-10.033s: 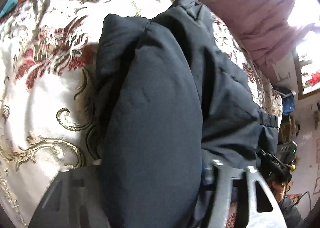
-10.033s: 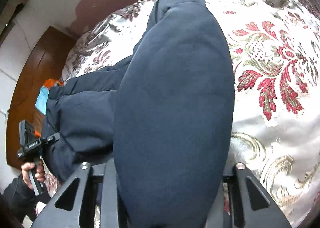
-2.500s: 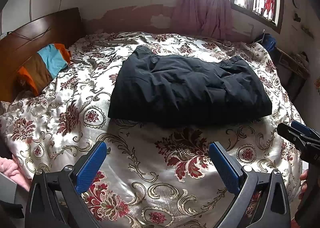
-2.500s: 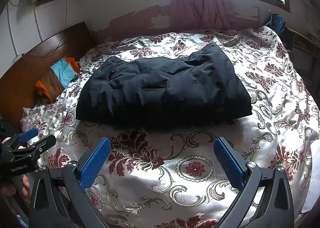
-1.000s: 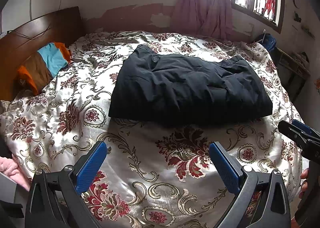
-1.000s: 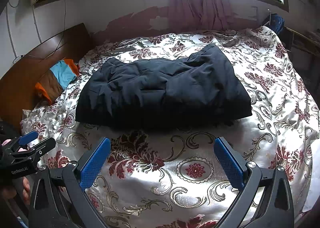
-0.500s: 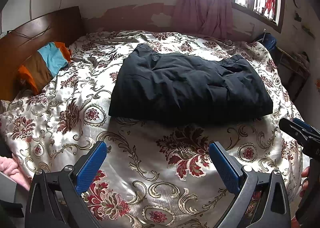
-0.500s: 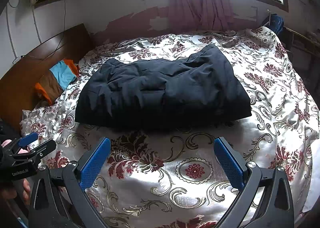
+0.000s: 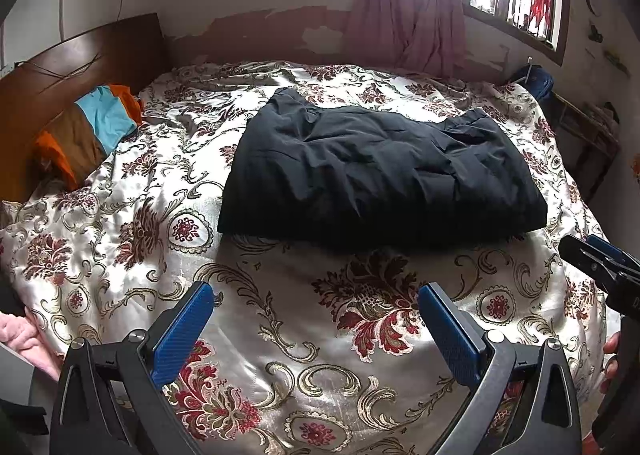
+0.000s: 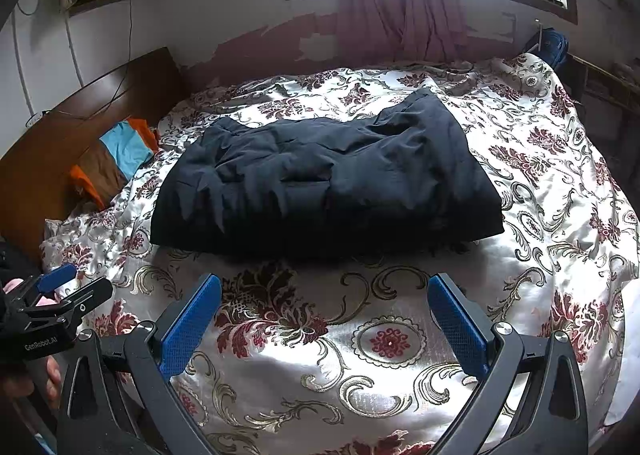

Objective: Fold large clothes

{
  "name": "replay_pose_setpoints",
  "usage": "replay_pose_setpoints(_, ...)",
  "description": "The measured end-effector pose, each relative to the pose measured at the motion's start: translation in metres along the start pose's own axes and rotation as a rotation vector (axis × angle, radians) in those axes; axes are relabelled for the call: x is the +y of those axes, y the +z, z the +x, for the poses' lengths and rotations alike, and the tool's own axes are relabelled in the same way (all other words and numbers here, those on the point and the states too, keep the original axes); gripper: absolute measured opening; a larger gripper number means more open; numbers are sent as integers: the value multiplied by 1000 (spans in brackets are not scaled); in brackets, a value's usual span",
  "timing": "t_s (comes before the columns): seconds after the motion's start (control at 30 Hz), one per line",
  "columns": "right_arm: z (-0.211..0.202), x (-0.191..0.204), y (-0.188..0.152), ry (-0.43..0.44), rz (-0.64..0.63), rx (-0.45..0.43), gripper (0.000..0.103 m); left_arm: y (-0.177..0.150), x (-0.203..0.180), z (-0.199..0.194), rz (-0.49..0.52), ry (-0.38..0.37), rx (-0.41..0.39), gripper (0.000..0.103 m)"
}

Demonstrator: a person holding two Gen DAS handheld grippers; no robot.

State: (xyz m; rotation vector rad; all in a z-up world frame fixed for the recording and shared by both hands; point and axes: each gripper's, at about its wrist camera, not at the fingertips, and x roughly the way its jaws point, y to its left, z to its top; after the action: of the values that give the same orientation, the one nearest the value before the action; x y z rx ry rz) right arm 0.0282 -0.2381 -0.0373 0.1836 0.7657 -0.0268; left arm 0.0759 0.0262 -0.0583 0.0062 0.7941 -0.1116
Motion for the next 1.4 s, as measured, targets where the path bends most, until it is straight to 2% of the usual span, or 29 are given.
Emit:
replay_pose_setpoints(0.77,7,-3,0,6,-5,10,101,0,2,5,-3,-3,14,103)
replay_pose_setpoints(0.8,8,-3,0,6,-6,12,101,0,2,6,-4,3,25,103)
replay_pose_setpoints(0.93,11,-5,-1,5,-4,17,101,3,-11,5,68,130,13,103)
replay_pose_setpoints(1.13,17,-10,2,2,-3,26,101,9,-28,4,132,71,-4,103)
replay_pose_setpoints(1.4,27,-20,8,-2,2,36,101,17,-42,17,140,46,7,103)
